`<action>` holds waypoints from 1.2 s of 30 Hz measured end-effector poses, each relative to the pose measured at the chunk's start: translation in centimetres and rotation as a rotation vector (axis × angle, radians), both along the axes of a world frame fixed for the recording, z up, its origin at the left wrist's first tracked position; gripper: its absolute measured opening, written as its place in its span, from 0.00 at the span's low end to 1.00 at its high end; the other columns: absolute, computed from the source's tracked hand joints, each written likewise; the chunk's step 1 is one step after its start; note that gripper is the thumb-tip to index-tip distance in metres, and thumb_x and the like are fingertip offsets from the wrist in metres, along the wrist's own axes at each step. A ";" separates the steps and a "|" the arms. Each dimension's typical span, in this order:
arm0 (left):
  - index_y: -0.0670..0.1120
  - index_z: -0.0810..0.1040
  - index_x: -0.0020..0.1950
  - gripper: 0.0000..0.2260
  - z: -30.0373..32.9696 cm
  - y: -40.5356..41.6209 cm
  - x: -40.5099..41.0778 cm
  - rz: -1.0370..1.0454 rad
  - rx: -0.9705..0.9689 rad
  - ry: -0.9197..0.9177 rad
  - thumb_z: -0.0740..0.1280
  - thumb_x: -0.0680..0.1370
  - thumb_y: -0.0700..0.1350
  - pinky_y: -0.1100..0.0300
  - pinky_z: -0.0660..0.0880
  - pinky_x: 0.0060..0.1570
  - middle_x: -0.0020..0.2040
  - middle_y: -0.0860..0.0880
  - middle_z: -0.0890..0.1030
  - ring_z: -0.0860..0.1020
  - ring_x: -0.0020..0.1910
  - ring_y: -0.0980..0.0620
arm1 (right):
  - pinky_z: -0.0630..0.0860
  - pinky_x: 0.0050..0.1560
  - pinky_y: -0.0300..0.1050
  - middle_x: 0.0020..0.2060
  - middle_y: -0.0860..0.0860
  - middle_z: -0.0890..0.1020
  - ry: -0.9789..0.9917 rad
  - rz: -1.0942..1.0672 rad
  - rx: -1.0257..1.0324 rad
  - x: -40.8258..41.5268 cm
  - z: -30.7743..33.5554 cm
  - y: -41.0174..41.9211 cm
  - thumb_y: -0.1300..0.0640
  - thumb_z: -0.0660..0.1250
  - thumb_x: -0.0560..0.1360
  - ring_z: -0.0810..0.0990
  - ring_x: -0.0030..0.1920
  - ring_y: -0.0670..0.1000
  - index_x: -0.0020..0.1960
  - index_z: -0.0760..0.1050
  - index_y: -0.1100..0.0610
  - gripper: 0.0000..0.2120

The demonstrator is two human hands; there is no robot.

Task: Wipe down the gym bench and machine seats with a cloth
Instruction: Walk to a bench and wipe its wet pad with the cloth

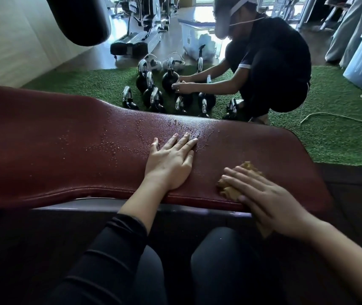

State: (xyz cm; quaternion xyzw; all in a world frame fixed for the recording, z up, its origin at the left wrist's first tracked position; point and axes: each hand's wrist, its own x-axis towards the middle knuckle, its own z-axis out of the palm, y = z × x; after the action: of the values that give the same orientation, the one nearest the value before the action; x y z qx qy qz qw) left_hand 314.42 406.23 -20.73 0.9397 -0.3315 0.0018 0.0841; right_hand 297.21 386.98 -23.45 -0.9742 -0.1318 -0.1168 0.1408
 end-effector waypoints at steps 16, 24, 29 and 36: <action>0.58 0.56 0.78 0.21 -0.3 0.6 0.8 0.010 -0.119 0.046 0.50 0.84 0.52 0.54 0.39 0.75 0.78 0.60 0.53 0.48 0.77 0.62 | 0.54 0.75 0.42 0.74 0.43 0.61 -0.015 0.069 0.008 1.6 0.6 2.6 0.49 0.51 0.81 0.56 0.75 0.46 0.74 0.61 0.49 0.22; 0.63 0.49 0.78 0.23 0.1 -0.2 1.8 0.122 0.029 0.042 0.46 0.82 0.59 0.48 0.38 0.75 0.80 0.57 0.48 0.45 0.78 0.56 | 0.64 0.70 0.45 0.65 0.44 0.69 0.027 -0.135 0.335 3.9 1.2 -2.8 0.48 0.58 0.78 0.67 0.69 0.44 0.68 0.69 0.42 0.18; 0.64 0.49 0.77 0.23 0.6 -0.7 3.6 0.156 0.058 0.047 0.45 0.82 0.59 0.46 0.38 0.75 0.80 0.56 0.46 0.44 0.78 0.55 | 0.64 0.71 0.49 0.63 0.44 0.74 -0.030 -0.156 0.383 7.6 1.6 1.3 0.50 0.62 0.78 0.67 0.69 0.45 0.67 0.71 0.45 0.17; 0.62 0.48 0.78 0.23 0.5 -1.3 5.2 0.185 0.044 0.050 0.45 0.82 0.57 0.47 0.36 0.74 0.80 0.55 0.46 0.44 0.78 0.54 | 0.41 0.75 0.40 0.75 0.37 0.53 0.171 -0.257 0.098 8.2 2.0 3.5 0.43 0.49 0.81 0.43 0.74 0.39 0.74 0.50 0.37 0.22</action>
State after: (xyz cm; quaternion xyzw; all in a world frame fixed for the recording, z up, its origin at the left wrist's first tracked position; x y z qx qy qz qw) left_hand 319.64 404.91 -20.23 0.9677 -0.2410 -0.0213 0.0713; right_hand 305.44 390.45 -21.44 -0.9815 0.0123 -0.0569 0.1825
